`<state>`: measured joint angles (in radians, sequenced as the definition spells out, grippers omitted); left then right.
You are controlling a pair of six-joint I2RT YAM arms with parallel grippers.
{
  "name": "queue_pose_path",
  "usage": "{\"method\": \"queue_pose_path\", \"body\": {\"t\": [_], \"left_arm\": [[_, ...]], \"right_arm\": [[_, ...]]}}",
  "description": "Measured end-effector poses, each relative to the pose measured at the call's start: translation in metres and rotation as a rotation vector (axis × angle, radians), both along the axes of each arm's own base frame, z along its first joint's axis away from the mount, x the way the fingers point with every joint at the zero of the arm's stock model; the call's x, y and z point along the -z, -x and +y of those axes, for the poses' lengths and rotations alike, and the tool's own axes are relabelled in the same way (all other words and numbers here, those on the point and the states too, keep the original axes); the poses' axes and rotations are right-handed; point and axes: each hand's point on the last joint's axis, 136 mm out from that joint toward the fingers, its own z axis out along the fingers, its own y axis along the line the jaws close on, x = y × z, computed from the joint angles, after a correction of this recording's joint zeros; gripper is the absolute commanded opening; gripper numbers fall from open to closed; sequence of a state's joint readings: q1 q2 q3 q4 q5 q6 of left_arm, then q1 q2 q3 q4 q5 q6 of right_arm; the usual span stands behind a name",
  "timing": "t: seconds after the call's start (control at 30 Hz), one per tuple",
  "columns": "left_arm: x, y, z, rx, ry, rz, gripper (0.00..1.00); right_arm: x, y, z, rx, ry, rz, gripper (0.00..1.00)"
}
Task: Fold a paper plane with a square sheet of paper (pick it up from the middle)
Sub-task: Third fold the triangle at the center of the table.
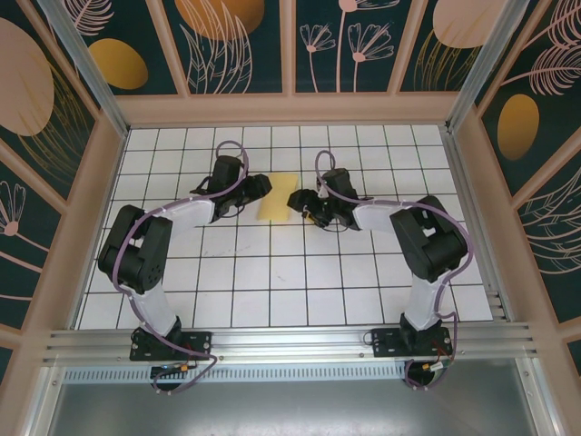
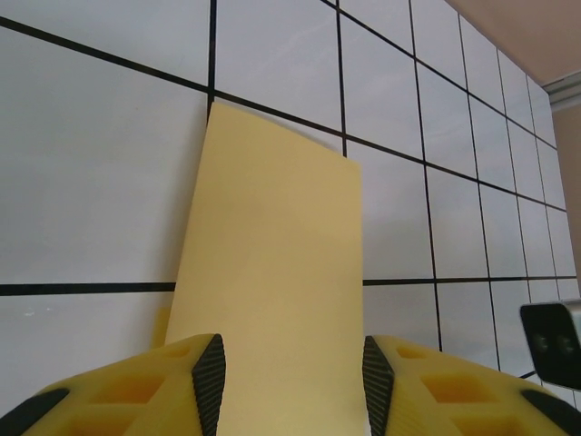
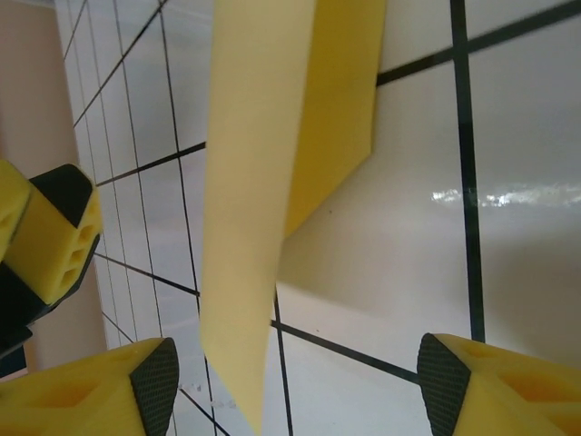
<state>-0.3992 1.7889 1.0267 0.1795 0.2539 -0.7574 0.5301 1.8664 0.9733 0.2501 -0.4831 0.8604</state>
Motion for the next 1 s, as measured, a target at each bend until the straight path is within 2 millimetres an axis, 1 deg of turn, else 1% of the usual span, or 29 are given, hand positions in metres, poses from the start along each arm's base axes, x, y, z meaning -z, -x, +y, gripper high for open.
{"method": "queue_pose_path", "body": {"t": [0.13, 0.27, 0.3, 0.47, 0.57, 0.63, 0.77, 1.0], "left_arm": [[0.004, 0.001, 0.0, 0.0, -0.002, 0.008, 0.46], [0.007, 0.001, 0.0, 0.0, 0.0, 0.015, 0.46], [0.007, 0.002, 0.0, 0.0, 0.0, 0.017, 0.46], [0.007, 0.002, -0.001, 0.004, 0.006, 0.021, 0.46], [0.007, 0.003, -0.003, 0.017, 0.017, 0.021, 0.46], [0.006, 0.003, -0.007, 0.035, 0.033, 0.018, 0.45], [0.009, 0.005, -0.019, 0.09, 0.078, 0.019, 0.42], [0.017, 0.007, -0.035, 0.159, 0.153, 0.032, 0.37]], "right_arm": [[0.004, 0.007, 0.013, -0.017, -0.035, 0.035, 0.59], [0.002, 0.013, 0.025, -0.038, -0.068, 0.049, 0.47], [0.002, 0.013, 0.026, -0.04, -0.073, 0.053, 0.42], [0.001, 0.014, 0.029, -0.043, -0.092, 0.062, 0.14], [0.001, 0.014, 0.029, -0.051, -0.092, 0.059, 0.03], [0.003, 0.015, 0.027, -0.059, -0.084, 0.062, 0.01], [0.009, 0.024, 0.017, -0.099, -0.035, 0.082, 0.0], [0.004, 0.04, -0.011, -0.185, 0.026, 0.091, 0.0]]}}
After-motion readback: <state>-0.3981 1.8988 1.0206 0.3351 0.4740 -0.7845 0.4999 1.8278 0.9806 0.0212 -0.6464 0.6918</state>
